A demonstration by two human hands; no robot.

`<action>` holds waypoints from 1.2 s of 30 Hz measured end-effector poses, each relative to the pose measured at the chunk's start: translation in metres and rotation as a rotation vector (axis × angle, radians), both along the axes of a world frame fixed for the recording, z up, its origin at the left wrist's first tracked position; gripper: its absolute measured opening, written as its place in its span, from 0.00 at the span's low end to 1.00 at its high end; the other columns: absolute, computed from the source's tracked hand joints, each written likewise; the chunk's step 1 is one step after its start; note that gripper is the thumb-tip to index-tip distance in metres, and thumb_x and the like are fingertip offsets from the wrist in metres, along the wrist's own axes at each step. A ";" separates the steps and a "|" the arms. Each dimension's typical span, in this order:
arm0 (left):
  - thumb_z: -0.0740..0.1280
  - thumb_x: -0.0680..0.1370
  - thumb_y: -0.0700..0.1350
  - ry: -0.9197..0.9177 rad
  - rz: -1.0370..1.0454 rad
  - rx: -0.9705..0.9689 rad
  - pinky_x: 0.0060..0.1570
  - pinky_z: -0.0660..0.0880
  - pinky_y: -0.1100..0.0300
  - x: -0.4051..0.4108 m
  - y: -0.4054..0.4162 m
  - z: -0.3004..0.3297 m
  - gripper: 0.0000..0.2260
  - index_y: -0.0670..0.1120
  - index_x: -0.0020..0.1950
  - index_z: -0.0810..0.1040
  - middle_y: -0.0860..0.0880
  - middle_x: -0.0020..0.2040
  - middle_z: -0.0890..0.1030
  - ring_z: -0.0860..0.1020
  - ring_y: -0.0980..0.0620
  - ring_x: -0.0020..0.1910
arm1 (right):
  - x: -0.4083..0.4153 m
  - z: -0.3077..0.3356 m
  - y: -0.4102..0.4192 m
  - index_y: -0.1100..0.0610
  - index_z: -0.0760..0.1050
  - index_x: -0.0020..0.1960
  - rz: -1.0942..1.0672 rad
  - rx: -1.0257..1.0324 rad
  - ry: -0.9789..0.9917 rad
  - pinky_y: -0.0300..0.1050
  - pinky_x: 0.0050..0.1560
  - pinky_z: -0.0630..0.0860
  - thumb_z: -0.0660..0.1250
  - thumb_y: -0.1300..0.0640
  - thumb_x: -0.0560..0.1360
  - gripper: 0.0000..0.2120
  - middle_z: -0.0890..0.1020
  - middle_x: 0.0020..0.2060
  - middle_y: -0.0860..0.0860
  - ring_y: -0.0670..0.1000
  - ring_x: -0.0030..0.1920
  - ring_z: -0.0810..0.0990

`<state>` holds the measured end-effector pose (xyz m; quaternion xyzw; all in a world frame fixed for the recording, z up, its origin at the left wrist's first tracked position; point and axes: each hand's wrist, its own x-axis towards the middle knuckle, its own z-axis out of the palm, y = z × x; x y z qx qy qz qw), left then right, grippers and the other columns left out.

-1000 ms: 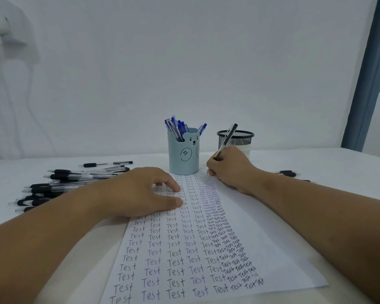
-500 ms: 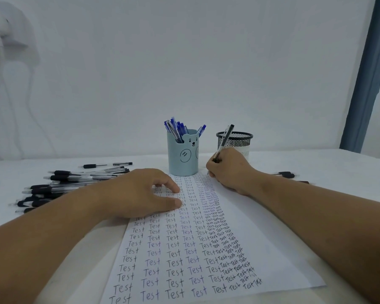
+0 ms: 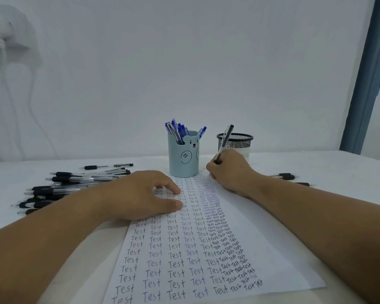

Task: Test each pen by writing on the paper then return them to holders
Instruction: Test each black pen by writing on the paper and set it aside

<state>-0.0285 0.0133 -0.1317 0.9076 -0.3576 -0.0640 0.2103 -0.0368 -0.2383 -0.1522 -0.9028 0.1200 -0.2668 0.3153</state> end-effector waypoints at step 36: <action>0.70 0.72 0.66 0.006 -0.001 -0.039 0.65 0.61 0.65 -0.013 0.004 0.001 0.17 0.65 0.60 0.78 0.70 0.66 0.71 0.67 0.67 0.66 | -0.054 0.032 0.018 0.53 0.76 0.55 0.400 -0.269 -0.092 0.43 0.37 0.66 0.59 0.56 0.84 0.07 0.74 0.34 0.48 0.47 0.34 0.68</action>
